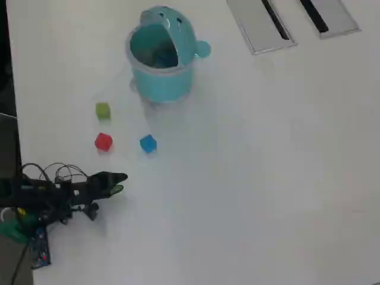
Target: Grasp RGB lego blocks and put them in the bin one by one.
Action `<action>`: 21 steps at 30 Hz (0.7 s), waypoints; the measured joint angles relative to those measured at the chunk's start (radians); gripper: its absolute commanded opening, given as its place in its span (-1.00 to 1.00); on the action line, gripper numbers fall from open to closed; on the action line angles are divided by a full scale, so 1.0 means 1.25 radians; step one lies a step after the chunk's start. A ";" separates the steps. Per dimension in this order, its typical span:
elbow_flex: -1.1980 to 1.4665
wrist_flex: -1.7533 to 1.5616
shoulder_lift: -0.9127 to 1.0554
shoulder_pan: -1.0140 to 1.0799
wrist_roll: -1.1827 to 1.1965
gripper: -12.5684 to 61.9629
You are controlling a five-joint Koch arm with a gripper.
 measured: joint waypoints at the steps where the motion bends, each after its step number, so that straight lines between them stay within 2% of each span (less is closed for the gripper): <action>1: 0.000 0.000 0.000 -0.001 0.000 0.25; 21: 0.000 0.013 0.000 -0.013 -0.026 0.25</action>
